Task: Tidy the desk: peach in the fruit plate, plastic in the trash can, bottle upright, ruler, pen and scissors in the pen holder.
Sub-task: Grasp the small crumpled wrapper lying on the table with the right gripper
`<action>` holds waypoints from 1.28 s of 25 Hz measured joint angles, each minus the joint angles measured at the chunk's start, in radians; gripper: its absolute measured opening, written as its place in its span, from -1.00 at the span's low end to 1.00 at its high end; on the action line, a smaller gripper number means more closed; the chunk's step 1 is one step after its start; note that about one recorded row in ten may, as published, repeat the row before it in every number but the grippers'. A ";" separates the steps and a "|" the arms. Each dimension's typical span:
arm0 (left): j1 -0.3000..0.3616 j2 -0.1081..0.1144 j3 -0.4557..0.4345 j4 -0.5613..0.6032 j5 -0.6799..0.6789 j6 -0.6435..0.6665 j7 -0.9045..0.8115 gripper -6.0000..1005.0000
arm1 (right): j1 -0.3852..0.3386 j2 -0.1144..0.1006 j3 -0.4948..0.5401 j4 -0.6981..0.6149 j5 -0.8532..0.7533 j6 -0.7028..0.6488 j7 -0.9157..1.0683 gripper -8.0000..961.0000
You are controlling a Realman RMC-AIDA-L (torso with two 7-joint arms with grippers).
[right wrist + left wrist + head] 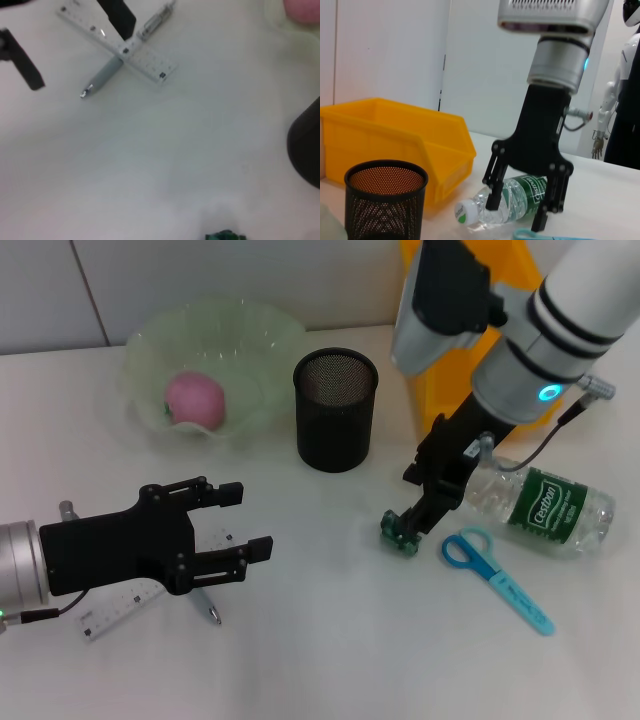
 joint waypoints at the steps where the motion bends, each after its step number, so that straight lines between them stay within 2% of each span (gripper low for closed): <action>1: 0.000 0.000 0.000 0.000 0.000 0.000 0.000 0.53 | 0.002 0.001 -0.005 0.019 0.000 0.014 0.000 0.39; 9: -0.001 0.002 0.000 0.000 0.000 0.006 -0.003 0.52 | 0.016 0.005 -0.043 0.115 0.014 0.099 -0.006 0.33; 23: 0.002 0.001 -0.002 -0.003 0.000 0.006 0.000 0.52 | 0.013 0.008 -0.110 0.166 0.030 0.179 -0.003 0.22; 32: 0.003 0.003 -0.002 -0.011 0.000 0.008 0.002 0.52 | 0.014 0.007 -0.114 0.188 0.047 0.197 -0.006 0.15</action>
